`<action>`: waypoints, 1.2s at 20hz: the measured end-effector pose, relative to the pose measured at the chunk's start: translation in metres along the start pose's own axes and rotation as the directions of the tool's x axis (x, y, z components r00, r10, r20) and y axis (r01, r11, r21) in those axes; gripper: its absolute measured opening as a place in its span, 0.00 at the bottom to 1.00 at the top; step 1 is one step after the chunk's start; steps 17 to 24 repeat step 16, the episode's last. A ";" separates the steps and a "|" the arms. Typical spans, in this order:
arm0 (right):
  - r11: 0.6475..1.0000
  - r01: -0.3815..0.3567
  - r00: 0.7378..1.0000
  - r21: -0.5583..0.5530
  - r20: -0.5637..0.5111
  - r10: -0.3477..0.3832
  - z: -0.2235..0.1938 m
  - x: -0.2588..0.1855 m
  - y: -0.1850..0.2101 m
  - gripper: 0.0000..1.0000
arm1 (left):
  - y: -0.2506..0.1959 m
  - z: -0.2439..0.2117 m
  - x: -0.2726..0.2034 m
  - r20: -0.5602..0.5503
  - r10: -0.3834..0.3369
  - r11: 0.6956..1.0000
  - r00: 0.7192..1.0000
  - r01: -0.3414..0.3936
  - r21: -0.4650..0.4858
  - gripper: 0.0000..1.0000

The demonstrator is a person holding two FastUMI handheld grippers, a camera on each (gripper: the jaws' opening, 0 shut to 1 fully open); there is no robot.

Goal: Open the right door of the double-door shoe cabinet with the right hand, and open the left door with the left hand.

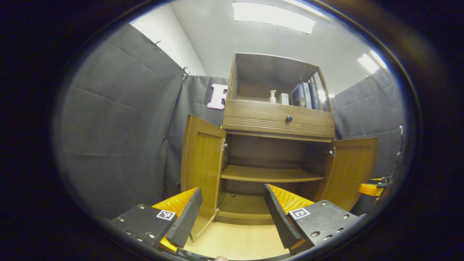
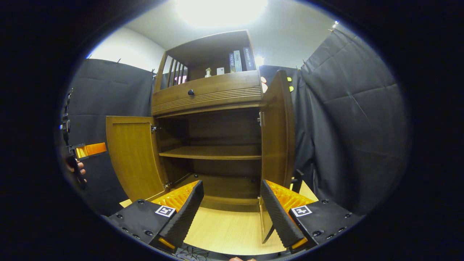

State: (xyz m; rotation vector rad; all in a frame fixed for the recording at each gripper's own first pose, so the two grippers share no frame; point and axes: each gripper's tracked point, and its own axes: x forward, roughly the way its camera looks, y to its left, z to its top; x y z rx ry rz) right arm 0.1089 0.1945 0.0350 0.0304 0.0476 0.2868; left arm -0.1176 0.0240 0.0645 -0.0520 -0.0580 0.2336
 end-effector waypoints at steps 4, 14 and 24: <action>0.999 -0.006 1.000 0.046 -0.005 0.006 -0.011 -0.021 -0.014 0.96 | -0.011 -0.005 -0.019 -0.029 0.079 0.996 0.996 -0.078 0.049 0.98; 0.975 0.205 0.976 0.082 -0.092 -0.198 -0.034 -0.043 -0.041 0.98 | -0.055 -0.053 0.014 -0.067 0.018 0.997 0.998 -0.013 0.074 0.99; 0.981 0.187 0.982 0.060 -0.048 -0.184 -0.018 -0.025 -0.011 0.98 | -0.046 -0.058 0.025 -0.064 0.047 0.996 0.997 -0.042 0.078 0.98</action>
